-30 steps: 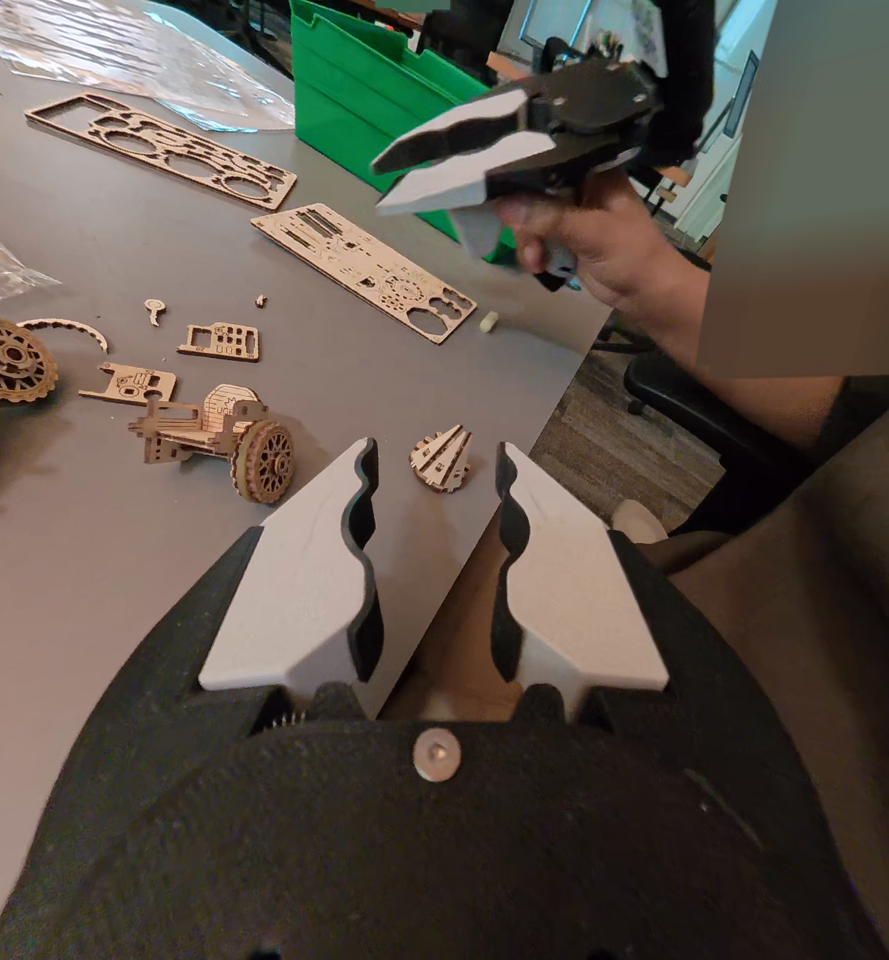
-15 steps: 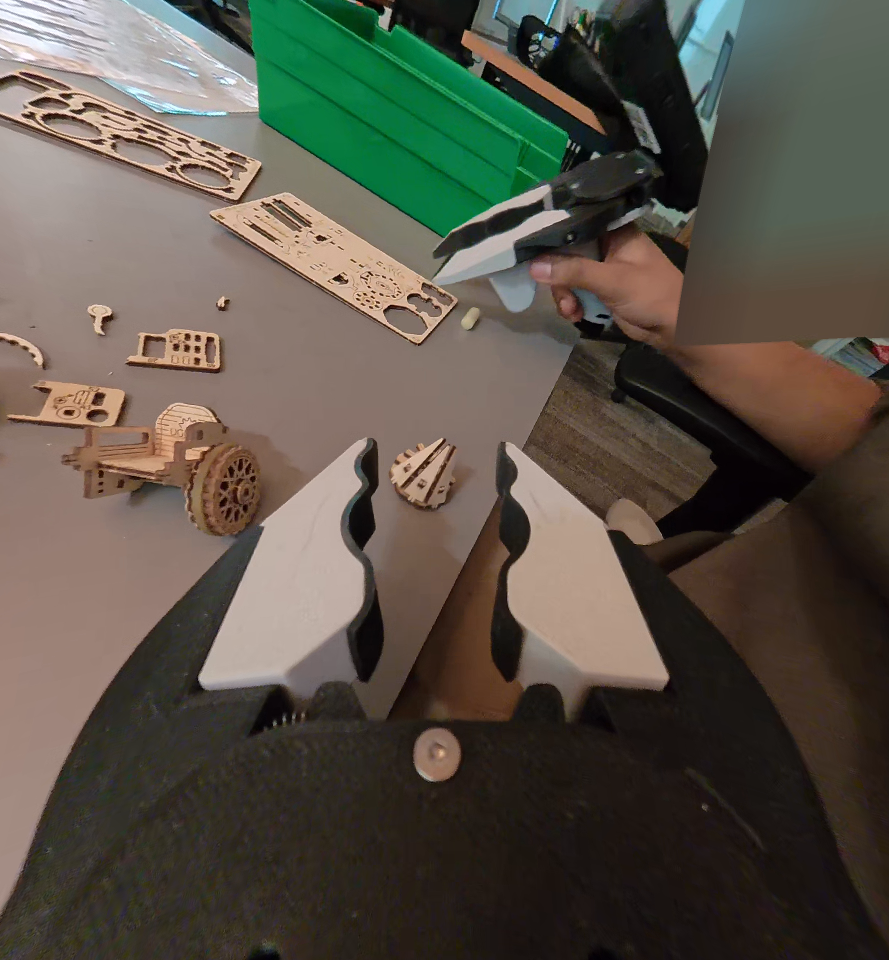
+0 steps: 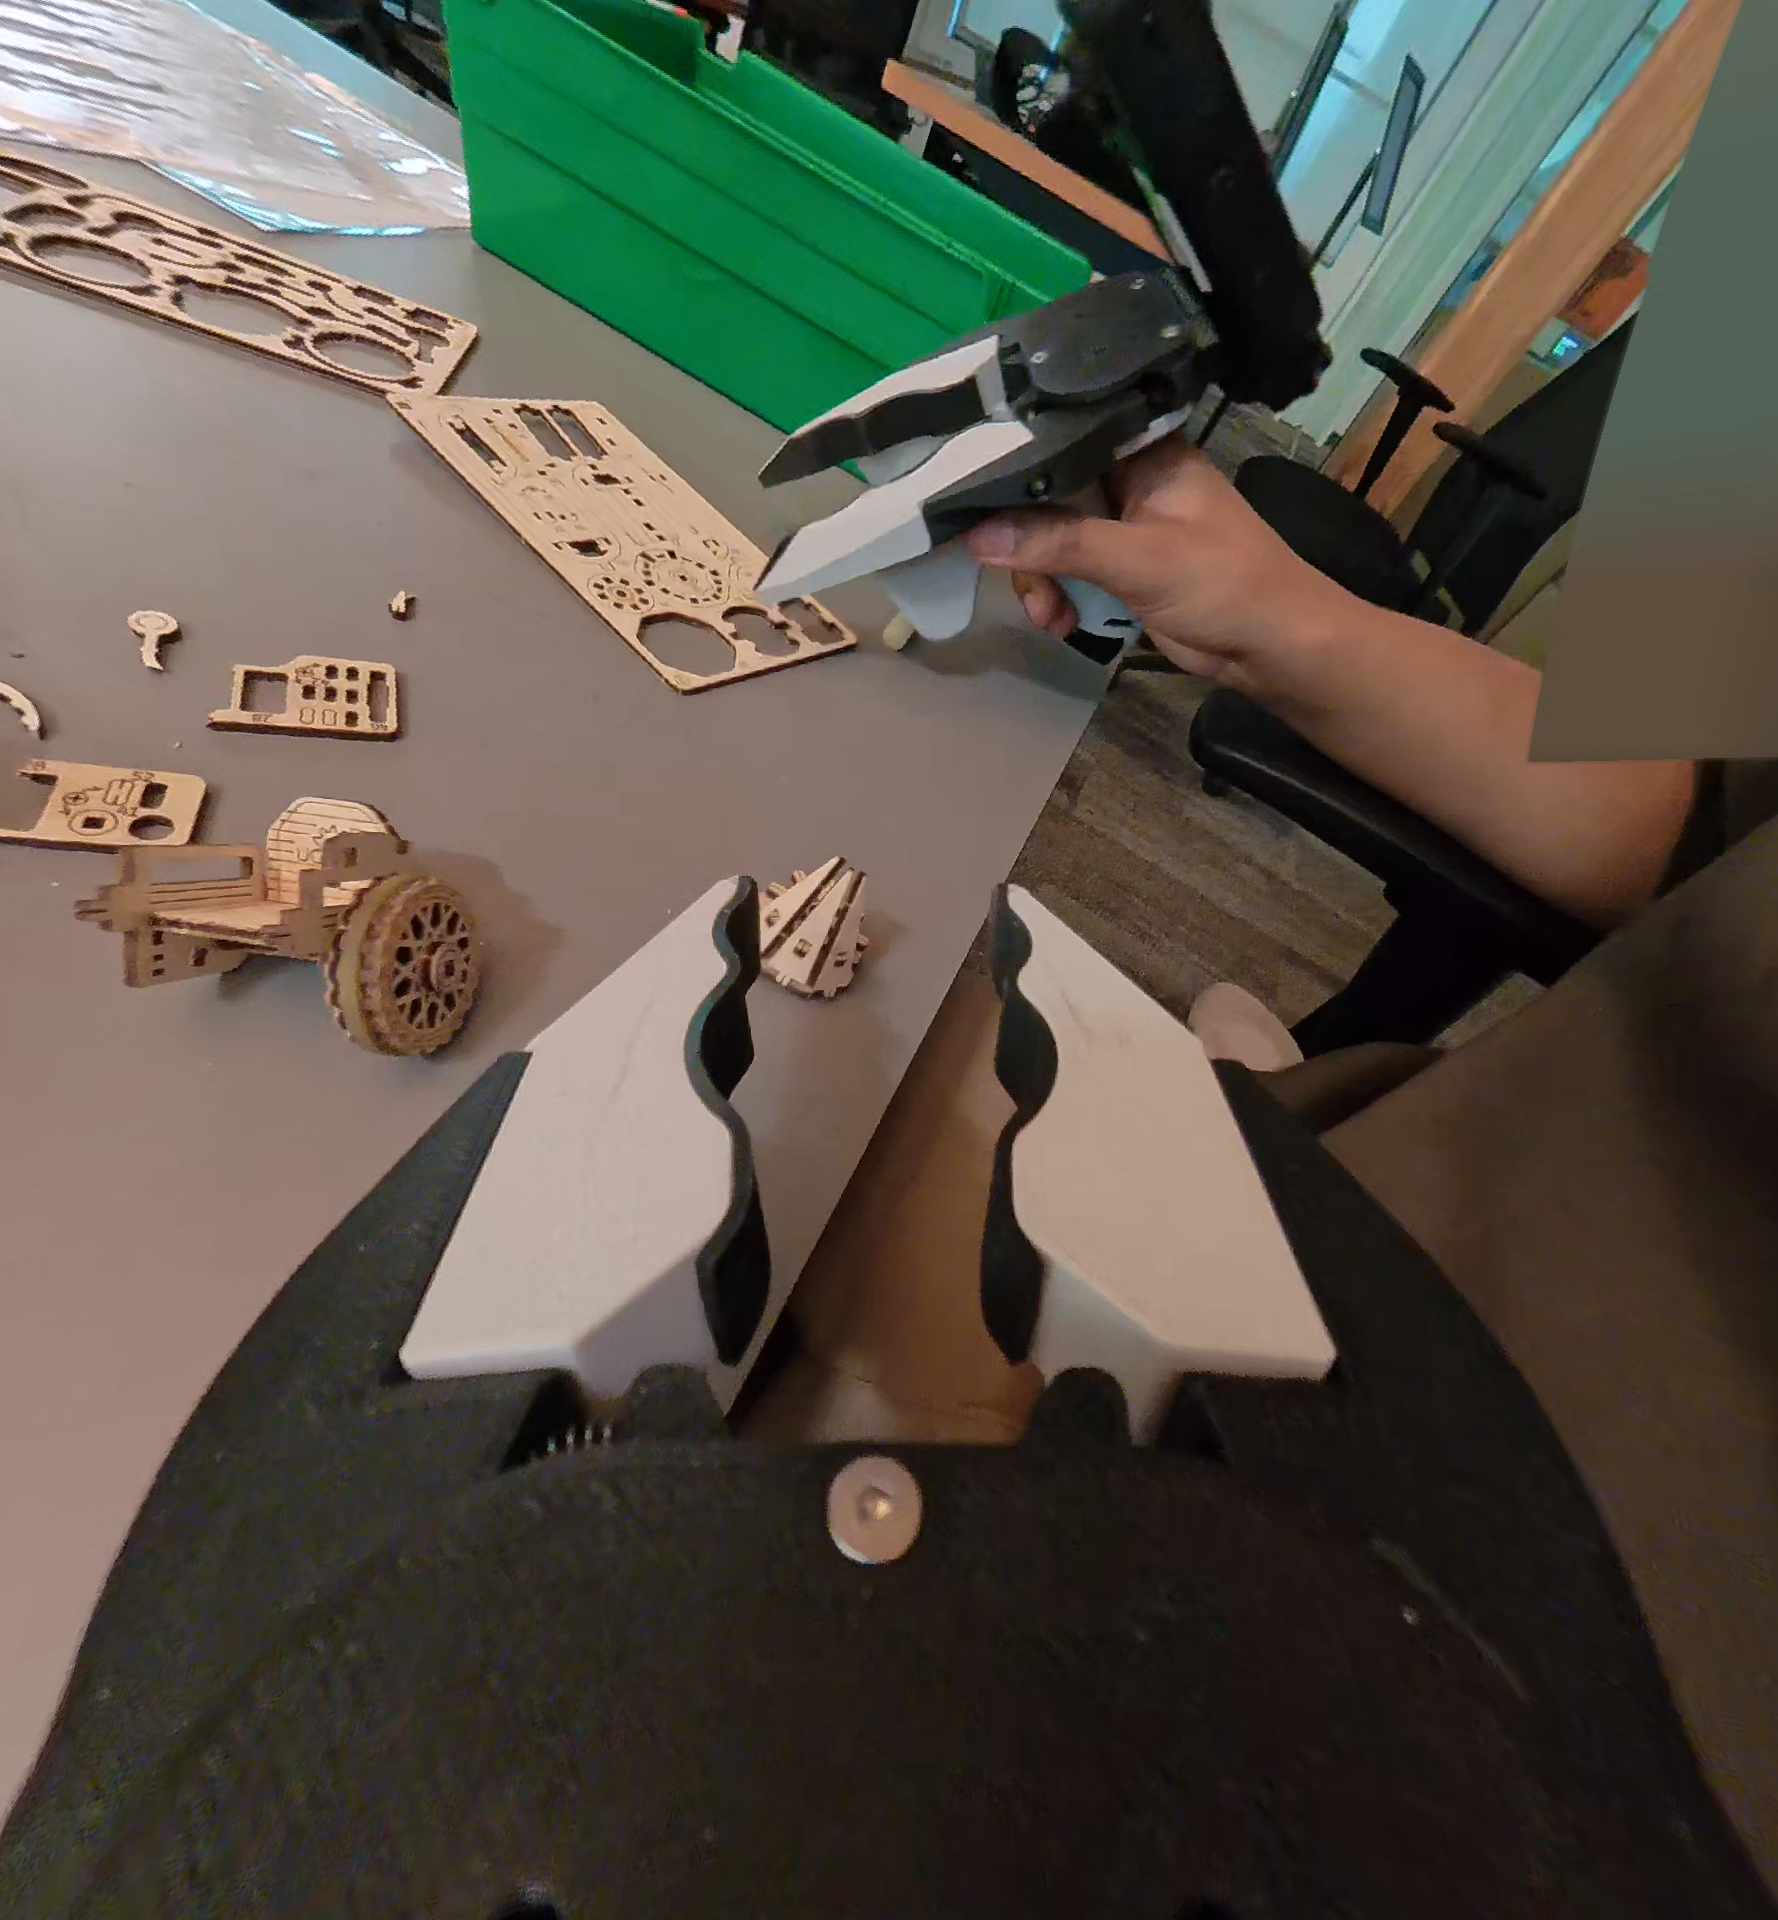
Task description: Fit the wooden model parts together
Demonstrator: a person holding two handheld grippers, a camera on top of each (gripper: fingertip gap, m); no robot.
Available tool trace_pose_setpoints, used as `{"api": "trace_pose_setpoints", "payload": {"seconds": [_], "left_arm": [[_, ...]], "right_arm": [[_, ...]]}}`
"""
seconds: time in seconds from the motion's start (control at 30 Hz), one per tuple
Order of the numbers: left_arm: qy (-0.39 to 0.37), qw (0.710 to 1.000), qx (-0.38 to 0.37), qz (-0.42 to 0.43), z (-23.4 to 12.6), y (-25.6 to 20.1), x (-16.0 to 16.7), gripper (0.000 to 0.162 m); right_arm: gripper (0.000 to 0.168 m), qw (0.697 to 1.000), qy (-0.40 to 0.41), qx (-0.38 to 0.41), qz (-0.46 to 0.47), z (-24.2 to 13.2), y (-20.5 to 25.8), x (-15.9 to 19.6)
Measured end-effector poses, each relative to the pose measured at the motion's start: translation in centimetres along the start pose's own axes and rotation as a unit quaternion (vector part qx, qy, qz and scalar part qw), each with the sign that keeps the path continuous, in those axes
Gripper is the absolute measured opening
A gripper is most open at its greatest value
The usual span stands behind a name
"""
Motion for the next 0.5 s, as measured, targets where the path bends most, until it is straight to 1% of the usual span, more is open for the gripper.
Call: {"api": "trace_pose_setpoints", "payload": {"seconds": [0.07, 0.1, 0.2, 0.37, 0.43, 0.5], "left_arm": [[-0.005, 1.0, -0.004, -0.003, -0.2, 0.2, -0.1, 0.041], [-0.008, 1.0, -0.006, -0.004, -0.3, 0.4, -0.2, 0.041], [-0.012, 1.0, -0.009, -0.016, -0.5, 0.8, -0.4, 0.041], [-0.015, 0.999, -0.01, -0.038, -0.4, 1.3, -0.5, 0.042], [-0.031, 0.998, -0.047, -0.038, -0.7, 2.1, -0.9, 0.059], [-0.063, 0.994, -0.082, -0.03, -1.5, 3.0, -1.7, 0.064]], "right_arm": [[0.062, 0.999, -0.051, -0.003, -0.015, -1.1, 0.4, -1.1], [0.058, 0.996, -0.086, -0.005, -0.022, -1.9, 0.7, -1.8], [0.053, 0.986, -0.162, -0.006, -0.033, -3.8, 1.0, -2.9], [0.058, 0.985, -0.169, 0.008, -0.043, -4.4, 0.8, -2.6], [0.05, 0.987, -0.155, 0.021, -0.048, -4.4, 0.7, -2.4], [0.048, 0.986, -0.151, 0.035, -0.065, -4.4, 0.8, -2.3]]}}
Point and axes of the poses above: each gripper's, where its closed fingertips meet, z out along the fingers, x out of its underside, y = z × x across the jaws, the point moved 5 cm from there along -z, back along the fingers, and after that the axes turned 14 degrees about -x, right-handed, at the moved point
